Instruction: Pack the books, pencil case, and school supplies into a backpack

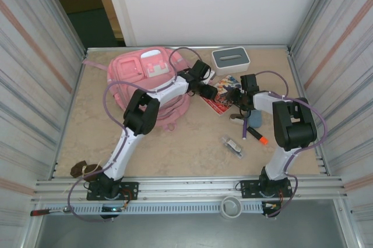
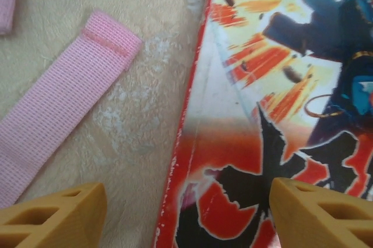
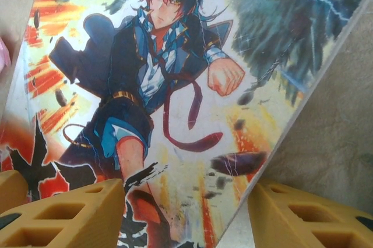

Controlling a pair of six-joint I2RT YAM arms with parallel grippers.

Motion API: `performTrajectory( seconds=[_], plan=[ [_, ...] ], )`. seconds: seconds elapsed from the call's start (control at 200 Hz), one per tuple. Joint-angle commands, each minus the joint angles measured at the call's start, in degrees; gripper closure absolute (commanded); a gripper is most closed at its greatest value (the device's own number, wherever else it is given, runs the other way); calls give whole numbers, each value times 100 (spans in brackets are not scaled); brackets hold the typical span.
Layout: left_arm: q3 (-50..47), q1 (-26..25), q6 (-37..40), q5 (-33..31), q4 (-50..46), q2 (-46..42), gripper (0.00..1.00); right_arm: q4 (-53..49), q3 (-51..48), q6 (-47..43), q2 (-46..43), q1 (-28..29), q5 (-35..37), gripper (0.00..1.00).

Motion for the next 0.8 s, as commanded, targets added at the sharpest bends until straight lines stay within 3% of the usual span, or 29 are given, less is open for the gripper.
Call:
performTrajectory(
  seconds=[0.0,0.105,0.256,0.341,0.441,0.646,0.797],
  plan=[
    [48,-100,-85,356,-384,133,32,487,2,367,167,-15,-115,46],
    [-320,-143,-208,883,-183,-38,40,862,-132,654,124,-22,-150,52],
    [-1200,-171,-447,1323,317,-530,46,1320,-387,930,-92,-7,-67,74],
    [-1608,-176,-494,1294,513,-813,46,1442,-532,976,-259,15,72,90],
    [-1799,-170,-406,1056,513,-1040,43,1611,-675,964,-446,29,43,100],
    [-2056,-38,-348,971,531,-1548,34,1783,-851,943,-999,20,-592,100],
    [-2731,115,-312,1105,929,-2530,30,1981,-1042,799,-1722,2,-1301,100]
  ],
)
